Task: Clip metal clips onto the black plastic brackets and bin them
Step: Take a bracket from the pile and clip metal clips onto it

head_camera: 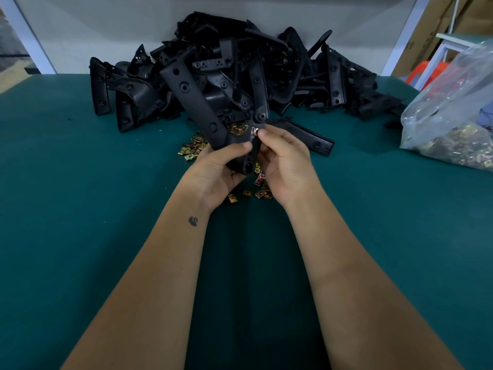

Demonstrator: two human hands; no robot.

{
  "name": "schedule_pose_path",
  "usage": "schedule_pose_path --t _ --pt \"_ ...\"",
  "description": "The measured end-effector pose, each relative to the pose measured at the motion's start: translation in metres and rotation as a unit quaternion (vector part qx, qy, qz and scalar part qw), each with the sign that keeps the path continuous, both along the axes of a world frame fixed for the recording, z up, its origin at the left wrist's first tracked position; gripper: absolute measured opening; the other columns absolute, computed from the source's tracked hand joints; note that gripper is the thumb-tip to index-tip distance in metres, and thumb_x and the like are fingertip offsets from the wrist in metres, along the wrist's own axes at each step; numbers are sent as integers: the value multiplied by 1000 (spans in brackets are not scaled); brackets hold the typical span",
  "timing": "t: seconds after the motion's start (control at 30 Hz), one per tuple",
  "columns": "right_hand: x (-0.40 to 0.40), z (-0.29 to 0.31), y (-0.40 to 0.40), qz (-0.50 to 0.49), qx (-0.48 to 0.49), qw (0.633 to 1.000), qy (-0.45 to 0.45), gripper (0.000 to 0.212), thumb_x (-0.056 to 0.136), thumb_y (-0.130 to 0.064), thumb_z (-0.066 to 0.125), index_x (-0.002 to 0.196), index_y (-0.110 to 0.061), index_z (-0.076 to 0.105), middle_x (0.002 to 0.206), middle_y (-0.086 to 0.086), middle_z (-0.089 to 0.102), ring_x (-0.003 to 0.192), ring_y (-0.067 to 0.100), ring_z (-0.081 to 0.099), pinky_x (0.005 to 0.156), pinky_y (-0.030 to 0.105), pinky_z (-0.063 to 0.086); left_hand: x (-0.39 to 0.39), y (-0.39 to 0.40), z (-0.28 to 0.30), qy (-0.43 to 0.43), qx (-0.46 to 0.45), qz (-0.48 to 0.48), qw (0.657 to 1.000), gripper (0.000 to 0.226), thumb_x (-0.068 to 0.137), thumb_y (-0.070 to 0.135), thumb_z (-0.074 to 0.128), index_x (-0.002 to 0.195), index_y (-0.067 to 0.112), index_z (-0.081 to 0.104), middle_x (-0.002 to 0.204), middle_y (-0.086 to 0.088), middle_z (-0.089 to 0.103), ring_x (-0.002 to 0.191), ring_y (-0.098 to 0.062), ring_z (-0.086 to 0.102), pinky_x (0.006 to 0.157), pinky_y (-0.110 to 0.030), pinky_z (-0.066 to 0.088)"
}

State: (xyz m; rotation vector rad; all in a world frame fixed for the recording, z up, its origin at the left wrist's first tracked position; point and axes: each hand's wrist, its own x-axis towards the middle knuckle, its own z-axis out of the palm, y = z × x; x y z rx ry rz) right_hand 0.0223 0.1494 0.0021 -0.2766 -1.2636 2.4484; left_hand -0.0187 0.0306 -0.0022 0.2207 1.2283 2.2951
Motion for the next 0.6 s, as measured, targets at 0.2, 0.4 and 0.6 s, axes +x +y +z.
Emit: schedule_pose_path --t 0.2,0.4,0.6 --pt "-1 2 -3 2 24 1000 13 13 89 2 63 93 -10 66 88 7 72 77 15 68 73 27 56 -1 0 0 0 -7 4 1000 49 83 23 70 129 12 59 105 0 73 93 -13 71 69 -28 58" --pt "2 2 -1 -42 98 994 -3 16 84 3 68 86 -13 68 84 3 71 83 16 66 82 31 54 -1 4 -2 9 -20 34 999 43 85 10 71 125 11 57 109 -4 73 100 -20 71 82 -38 59" --pt "3 3 -5 -44 144 989 -7 16 89 -2 64 88 -15 74 95 11 72 91 24 64 93 41 52 -5 2 -3 -37 16 48 998 55 90 12 68 140 5 47 131 -14 64 115 -29 65 89 -42 58"
